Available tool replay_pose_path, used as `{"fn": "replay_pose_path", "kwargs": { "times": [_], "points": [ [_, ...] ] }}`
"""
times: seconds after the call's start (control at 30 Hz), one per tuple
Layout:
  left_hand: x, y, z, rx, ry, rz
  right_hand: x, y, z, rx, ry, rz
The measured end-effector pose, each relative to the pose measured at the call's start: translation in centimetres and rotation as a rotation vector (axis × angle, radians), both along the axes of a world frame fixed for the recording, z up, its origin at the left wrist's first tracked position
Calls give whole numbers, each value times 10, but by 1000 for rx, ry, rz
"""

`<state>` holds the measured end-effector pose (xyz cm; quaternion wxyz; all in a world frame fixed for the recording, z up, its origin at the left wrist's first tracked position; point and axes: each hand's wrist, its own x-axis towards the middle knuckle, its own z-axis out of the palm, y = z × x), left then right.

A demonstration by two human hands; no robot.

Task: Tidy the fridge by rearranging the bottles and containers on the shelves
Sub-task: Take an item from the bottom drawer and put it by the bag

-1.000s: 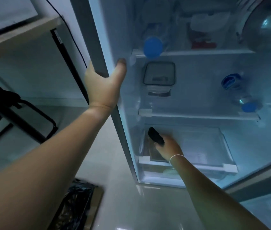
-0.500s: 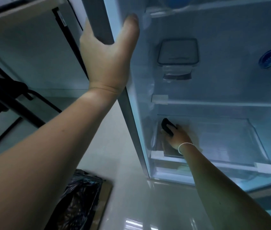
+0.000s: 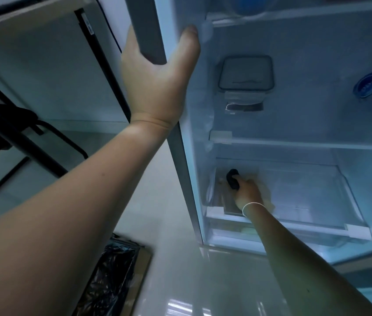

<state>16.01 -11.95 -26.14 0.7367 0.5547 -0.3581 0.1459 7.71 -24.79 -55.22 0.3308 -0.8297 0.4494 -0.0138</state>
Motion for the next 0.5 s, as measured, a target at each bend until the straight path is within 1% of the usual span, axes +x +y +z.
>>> {"fn": "replay_pose_path", "kwargs": {
  "times": [0.1,0.2,0.37,0.5],
  "points": [
    [1,3,3,38,40,24,-14,10,11,75,-57,-60],
    [-3,6,4,50,117,-13,-28,24,27,157,-144,-144],
    [-11,15,10,177,155,-8,-48,48,60,227,-214,-186],
    [-17,26,16,329,192,-44,-56,64,85,264,-254,-185]
  ]
}}
